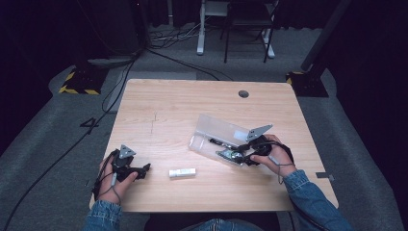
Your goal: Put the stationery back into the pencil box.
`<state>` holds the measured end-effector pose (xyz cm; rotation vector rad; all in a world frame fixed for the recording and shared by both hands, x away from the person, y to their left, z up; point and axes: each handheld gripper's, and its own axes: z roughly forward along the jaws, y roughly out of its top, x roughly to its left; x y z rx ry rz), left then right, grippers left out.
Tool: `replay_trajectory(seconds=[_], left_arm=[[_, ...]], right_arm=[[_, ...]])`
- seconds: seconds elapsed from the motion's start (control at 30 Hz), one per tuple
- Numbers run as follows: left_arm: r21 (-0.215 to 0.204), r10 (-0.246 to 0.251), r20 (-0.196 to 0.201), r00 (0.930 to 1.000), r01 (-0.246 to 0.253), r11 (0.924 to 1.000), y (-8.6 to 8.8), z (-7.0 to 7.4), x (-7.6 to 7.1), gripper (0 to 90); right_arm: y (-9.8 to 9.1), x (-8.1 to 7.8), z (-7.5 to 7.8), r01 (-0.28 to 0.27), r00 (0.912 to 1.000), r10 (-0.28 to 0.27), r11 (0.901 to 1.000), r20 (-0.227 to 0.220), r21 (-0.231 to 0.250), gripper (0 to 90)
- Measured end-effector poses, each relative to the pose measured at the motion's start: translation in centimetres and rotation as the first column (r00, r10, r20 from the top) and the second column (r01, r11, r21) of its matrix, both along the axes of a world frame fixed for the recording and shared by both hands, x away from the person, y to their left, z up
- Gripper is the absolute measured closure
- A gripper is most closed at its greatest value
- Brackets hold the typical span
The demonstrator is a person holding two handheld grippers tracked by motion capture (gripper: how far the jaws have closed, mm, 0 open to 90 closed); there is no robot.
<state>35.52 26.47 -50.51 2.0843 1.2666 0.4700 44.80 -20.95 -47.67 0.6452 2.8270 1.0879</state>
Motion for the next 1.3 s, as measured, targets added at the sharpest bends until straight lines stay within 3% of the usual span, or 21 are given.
replay_trajectory(seconds=[0.8,1.3], left_arm=[[0.000,0.000,0.000,1.0000,0.000,1.0000,0.0,0.0,0.0,10.8],[0.003,-0.003,0.002,1.0000,0.003,1.0000,0.0,0.0,0.1,10.6]], right_arm=[[0.3,-0.9,2.9,0.009,0.9965,-0.015,0.9970,0.082,0.077,36.0],[3.3,-2.3,5.1,-0.042,0.9916,0.027,0.9920,0.126,0.119,35.2]])
